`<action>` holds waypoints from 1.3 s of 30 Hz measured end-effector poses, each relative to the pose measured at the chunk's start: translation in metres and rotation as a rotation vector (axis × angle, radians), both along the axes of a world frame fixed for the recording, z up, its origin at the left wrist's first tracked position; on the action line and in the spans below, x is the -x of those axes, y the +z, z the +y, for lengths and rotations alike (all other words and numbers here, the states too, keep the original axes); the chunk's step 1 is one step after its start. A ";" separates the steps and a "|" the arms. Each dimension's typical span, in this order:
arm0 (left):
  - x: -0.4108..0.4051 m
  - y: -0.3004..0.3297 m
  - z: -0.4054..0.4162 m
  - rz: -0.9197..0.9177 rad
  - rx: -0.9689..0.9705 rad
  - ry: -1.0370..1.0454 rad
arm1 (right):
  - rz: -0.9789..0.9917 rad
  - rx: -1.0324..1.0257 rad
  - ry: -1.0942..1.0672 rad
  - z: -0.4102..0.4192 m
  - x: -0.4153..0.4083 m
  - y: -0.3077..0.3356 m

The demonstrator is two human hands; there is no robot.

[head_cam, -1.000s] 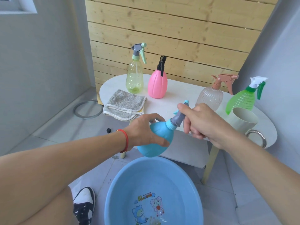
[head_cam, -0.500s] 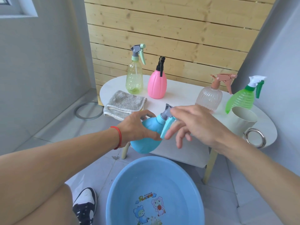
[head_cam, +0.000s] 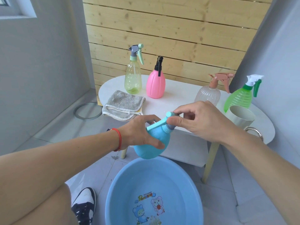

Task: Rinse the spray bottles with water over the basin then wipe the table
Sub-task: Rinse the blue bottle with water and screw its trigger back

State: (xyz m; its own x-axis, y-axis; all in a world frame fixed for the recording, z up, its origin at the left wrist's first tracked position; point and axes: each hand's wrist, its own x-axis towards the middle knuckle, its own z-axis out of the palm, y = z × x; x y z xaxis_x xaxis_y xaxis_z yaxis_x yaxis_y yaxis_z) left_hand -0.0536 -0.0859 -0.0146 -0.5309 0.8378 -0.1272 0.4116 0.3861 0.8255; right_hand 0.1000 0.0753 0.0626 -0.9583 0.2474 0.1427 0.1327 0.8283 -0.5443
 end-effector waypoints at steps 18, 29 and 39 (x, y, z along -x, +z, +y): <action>-0.015 0.000 0.021 -0.037 -0.059 0.152 | 0.005 0.047 -0.167 0.009 0.009 -0.027; -0.015 0.051 0.069 -0.431 -0.288 0.346 | 0.315 0.398 -0.521 0.058 -0.019 -0.024; 0.023 0.050 0.179 -0.273 -0.409 0.586 | 0.225 0.286 -0.473 0.061 -0.034 -0.051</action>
